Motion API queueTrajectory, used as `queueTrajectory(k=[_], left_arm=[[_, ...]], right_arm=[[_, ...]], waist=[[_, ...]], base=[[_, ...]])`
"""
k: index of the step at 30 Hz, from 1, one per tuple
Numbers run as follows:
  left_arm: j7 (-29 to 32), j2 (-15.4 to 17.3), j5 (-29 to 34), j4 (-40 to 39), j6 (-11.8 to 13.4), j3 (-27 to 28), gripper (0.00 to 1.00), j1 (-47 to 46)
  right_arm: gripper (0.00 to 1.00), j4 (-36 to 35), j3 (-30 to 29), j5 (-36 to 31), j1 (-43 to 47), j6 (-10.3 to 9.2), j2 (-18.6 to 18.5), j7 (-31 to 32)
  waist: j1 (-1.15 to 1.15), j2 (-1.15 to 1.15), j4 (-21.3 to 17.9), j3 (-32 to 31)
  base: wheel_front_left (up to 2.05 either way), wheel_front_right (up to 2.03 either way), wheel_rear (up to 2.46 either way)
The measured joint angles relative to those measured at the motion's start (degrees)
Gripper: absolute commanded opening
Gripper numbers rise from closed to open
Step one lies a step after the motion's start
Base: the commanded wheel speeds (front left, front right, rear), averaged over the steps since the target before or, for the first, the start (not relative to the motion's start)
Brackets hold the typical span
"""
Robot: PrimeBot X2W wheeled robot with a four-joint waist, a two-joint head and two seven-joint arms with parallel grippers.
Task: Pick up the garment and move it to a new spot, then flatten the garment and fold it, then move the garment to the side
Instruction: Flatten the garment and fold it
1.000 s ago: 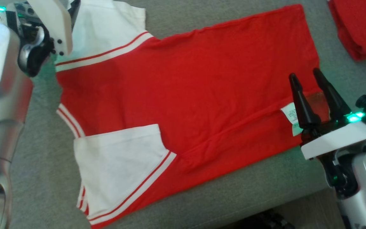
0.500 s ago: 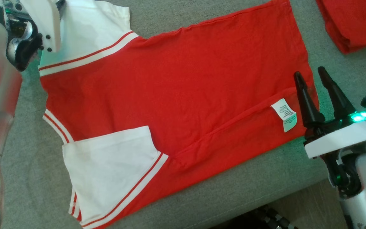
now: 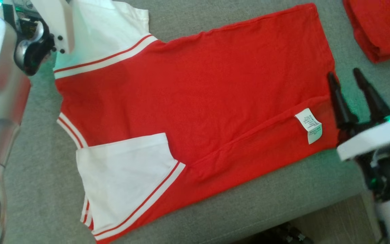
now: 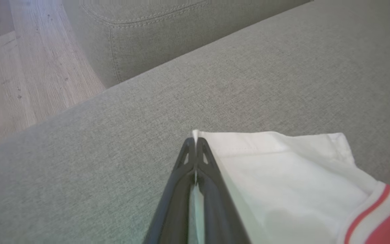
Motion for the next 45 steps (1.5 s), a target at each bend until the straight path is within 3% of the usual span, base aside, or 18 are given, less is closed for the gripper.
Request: queueTrajectory(k=[8, 14, 23, 34, 38, 45], left_arm=[[-2.4, -0.21, -2.3, -3.04, 0.0, -3.24, 0.0, 0.01], [-3.08, -0.1, -3.01, -7.15, 0.0, -7.04, 0.0, -0.08], [-4.11, 0.03, -4.43, -11.66, 0.0, -10.98, 0.0, -2.41], [-6.24, 0.27, -6.61, -11.71, 0.0, -13.5, 0.0, -2.6], [-6.89, 0.2, -7.28, -11.22, 0.0, -13.85, 0.0, -2.6], [-7.89, 0.15, -8.4, -10.28, 0.0, -15.03, 0.0, -2.62]], right_arm=[[1.0, 7.4, -2.72, -2.79, -13.38, 0.0, -1.82, 9.32], [1.0, 18.18, -1.96, -5.76, -22.59, 0.0, -3.3, 14.66], [1.0, 31.39, -0.45, -8.34, -29.0, 0.0, -4.44, 14.52], [1.0, 40.11, 4.37, -9.72, -34.71, 0.0, -5.16, 13.59], [0.83, 41.38, 5.27, -9.65, -35.11, 0.01, -6.11, 13.62], [0.13, 42.9, 6.19, -9.65, -35.93, 0.0, -6.35, 13.52]], waist=[[0.0, 0.0, 2.4, -1.97], [0.0, 0.0, 4.77, -2.0], [0.0, 0.0, 8.05, -0.69], [0.0, 0.0, 9.99, -0.38], [0.0, 0.0, 10.48, -0.44], [0.0, 0.0, 10.93, -0.8]], base=[[0.0, 0.0, 0.0], [0.0, 0.0, 0.0], [0.0, 0.0, 0.0], [0.0, 0.0, 0.0], [0.0, 0.0, 0.0], [0.0, 0.0, 0.0]])
